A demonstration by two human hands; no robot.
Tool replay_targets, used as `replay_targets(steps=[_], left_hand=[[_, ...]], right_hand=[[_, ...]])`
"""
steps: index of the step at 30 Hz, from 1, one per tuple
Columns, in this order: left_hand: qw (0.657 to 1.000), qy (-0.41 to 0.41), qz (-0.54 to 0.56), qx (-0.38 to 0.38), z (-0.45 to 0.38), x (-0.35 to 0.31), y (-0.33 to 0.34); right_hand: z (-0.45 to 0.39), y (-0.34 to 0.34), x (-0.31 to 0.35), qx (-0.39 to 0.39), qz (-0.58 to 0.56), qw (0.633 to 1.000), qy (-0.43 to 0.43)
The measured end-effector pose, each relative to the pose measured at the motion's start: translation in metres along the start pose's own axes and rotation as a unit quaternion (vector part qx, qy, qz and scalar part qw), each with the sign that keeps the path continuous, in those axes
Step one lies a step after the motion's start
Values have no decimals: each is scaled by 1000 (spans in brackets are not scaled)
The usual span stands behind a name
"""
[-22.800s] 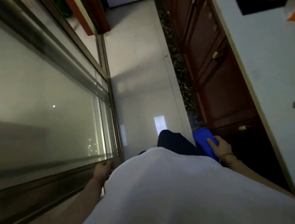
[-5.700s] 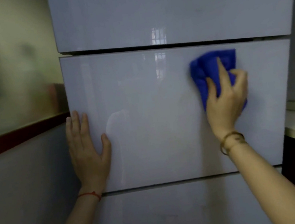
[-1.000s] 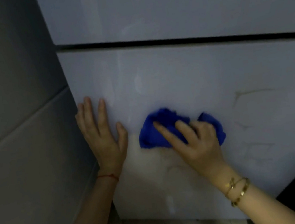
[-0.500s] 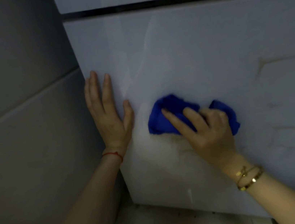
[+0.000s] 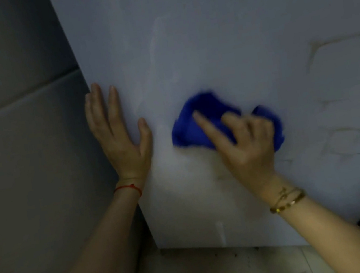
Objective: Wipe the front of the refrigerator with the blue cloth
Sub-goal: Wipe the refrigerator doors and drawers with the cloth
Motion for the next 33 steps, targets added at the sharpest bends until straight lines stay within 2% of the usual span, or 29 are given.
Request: replay_targets(steps=[4, 7, 9, 11, 13, 15, 17, 19, 21, 24, 26, 28, 29, 30, 33], left_hand=[[1000, 7, 4, 0, -2, 1, 1], [1000, 9, 9, 0, -2, 0, 1], [1000, 10, 8, 2, -1, -1, 0], [1000, 9, 5, 1, -1, 0, 1], [1000, 5, 7, 1, -2, 1, 1], [1000, 4, 8, 6, -2, 1, 1], [1000, 3, 3, 8, -2, 1, 1], [1000, 7, 2, 6, -1, 1, 1], [1000, 8, 3, 2, -2, 0, 1], [1000, 6, -1, 5, -1, 1, 1], [1000, 7, -8, 6, 0, 3, 2], [1000, 6, -5, 6, 0, 4, 3], [1000, 5, -2, 7, 0, 4, 3], [1000, 6, 1, 9, 0, 3, 2], [1000, 8, -5, 13, 0, 3, 2]], right_hand=[[94, 9, 43, 128, -49, 975, -173], [98, 1, 31, 146, -68, 958, -237], [50, -7, 2, 80, -39, 979, -182], [-10, -9, -34, -3, 10, 999, -47], [-41, -5, -50, -46, 33, 997, 57], [-30, -2, -24, -27, 35, 999, 24], [19, 3, 13, 42, 1, 996, -84], [68, 5, 32, 111, -38, 975, -188], [82, 4, 25, 143, -54, 959, -239], [39, -7, -10, 90, -48, 978, -185], [-15, -11, -39, 17, -14, 997, -74], [-52, -8, -55, -35, 12, 998, 48], [-57, -5, -51, -42, 23, 997, 66], [-52, -3, -38, -33, 30, 998, 47], [28, 5, 13, 76, -27, 990, -119]])
Point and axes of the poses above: each hand's wrist, its own z-axis away from the middle knuckle, its own y-axis out of the palm, x = y × z, the point moved 8 cm from there along -z, towards the middle knuckle, and after that the axes turned 1 degree about -x, right-handed, at the moved point
